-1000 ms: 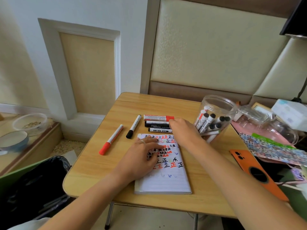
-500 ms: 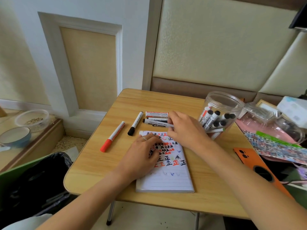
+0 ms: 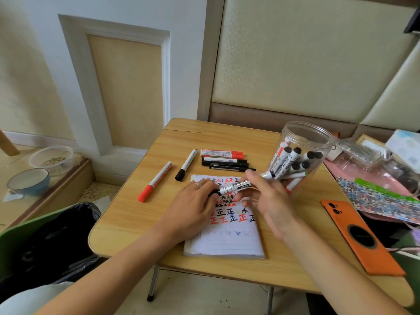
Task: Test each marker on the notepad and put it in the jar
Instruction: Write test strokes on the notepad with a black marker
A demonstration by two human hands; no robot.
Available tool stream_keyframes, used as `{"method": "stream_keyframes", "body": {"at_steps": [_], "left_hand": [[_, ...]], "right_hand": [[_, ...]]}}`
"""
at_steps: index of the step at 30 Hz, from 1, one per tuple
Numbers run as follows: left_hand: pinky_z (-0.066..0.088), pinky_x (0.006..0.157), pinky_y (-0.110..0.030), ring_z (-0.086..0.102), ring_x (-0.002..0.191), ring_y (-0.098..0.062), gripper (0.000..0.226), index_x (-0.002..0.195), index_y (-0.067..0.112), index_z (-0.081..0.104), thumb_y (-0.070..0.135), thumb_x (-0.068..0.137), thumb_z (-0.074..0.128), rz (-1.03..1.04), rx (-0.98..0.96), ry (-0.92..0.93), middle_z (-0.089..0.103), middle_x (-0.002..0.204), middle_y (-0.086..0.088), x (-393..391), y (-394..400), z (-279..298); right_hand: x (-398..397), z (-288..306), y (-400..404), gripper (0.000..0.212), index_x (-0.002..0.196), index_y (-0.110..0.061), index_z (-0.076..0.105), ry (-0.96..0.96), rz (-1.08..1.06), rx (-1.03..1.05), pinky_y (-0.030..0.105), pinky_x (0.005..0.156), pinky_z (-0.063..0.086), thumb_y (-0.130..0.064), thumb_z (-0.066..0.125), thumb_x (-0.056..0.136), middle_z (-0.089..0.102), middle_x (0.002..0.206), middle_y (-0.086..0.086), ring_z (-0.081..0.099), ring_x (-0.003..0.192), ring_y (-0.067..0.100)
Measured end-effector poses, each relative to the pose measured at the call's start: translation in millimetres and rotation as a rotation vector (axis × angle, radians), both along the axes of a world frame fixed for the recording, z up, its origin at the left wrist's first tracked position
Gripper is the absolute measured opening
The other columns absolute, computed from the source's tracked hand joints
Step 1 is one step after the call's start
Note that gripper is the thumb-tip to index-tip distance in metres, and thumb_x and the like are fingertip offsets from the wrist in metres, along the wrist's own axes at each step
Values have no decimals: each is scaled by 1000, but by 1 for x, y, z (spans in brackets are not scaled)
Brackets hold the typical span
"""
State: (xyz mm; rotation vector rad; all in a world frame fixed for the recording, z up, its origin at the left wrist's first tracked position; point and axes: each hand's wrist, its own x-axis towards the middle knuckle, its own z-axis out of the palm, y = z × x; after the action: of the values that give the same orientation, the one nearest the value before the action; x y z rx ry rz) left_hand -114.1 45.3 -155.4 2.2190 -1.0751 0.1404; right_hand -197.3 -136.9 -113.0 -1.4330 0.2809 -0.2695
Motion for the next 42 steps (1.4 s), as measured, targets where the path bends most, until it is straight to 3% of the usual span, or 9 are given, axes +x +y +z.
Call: {"method": "stream_keyframes", "body": {"at_steps": [3, 8, 12, 15, 18, 27, 32, 40, 42], "left_hand": [[42, 88, -37, 53, 97, -15, 32, 120, 23, 54, 39, 104, 31, -2, 36, 15, 58, 110, 6, 1, 0, -2], [45, 91, -37, 53, 103, -14, 32, 119, 25, 54, 39, 104, 29, -3, 61, -19, 58, 118, 7, 2, -1, -4], [46, 92, -38, 54, 105, -16, 46, 116, 23, 56, 47, 101, 19, -9, 104, -68, 57, 123, 6, 1, -2, -3], [46, 88, -41, 54, 101, -20, 44, 108, 19, 57, 45, 102, 22, -17, 88, -88, 57, 116, 4, 1, -2, -4], [45, 91, -41, 54, 108, -23, 37, 105, 15, 58, 37, 103, 29, -46, 67, -117, 58, 119, 1, 1, -3, -4], [44, 85, -35, 51, 93, -18, 12, 95, 19, 53, 15, 100, 43, -24, 40, -268, 56, 97, 5, -2, -1, -1], [43, 85, -32, 50, 91, -17, 16, 92, 19, 53, 17, 99, 39, -26, 14, -292, 56, 94, 5, -2, 0, 1], [42, 85, -32, 48, 89, -15, 20, 93, 19, 53, 23, 102, 36, -5, 28, -298, 53, 93, 7, -3, 1, 1], [41, 87, -32, 48, 88, -15, 22, 95, 18, 55, 26, 104, 36, 14, 32, -280, 53, 94, 7, -3, 1, -2]], "right_hand": [[-3, 2, -10, 13, 93, -7, 64, 32, 31, -123, 29, 62, 53, -18, 68, 97, 68, 77, 8, 69, 71, 24], [-10, 17, -35, 6, 94, -4, 73, 105, 177, -456, 27, 69, 57, -10, 72, 93, 74, 82, 6, 74, 74, 19], [-10, 8, -34, 3, 91, -28, 74, 69, 148, -1097, 27, 81, 55, -28, 71, 93, 74, 85, -13, 68, 82, 2], [-8, 1, -15, 27, 106, -30, 69, -25, 184, -1353, 36, 80, 54, -51, 61, 92, 69, 99, -16, 62, 88, 6], [-3, -6, -1, 27, 116, -26, 65, -101, 187, -1505, 39, 75, 54, -44, 59, 97, 65, 102, -9, 60, 92, 16], [-5, -6, 8, 20, 118, -35, 51, -118, 194, -1630, 37, 63, 50, -46, 42, 103, 66, 93, -5, 66, 87, 27], [-4, 0, 13, 17, 111, -33, 43, -51, 236, -1676, 36, 61, 36, -48, 39, 105, 69, 97, -5, 66, 90, 29], [-4, 6, 9, 39, 129, -45, 33, -1, 221, -1772, 36, 64, 37, -64, 21, 98, 73, 95, -1, 68, 91, 32], [-5, 7, 7, 36, 126, -40, 41, 19, 210, -1725, 36, 65, 40, -63, 30, 100, 70, 95, -3, 66, 91, 28]]}}
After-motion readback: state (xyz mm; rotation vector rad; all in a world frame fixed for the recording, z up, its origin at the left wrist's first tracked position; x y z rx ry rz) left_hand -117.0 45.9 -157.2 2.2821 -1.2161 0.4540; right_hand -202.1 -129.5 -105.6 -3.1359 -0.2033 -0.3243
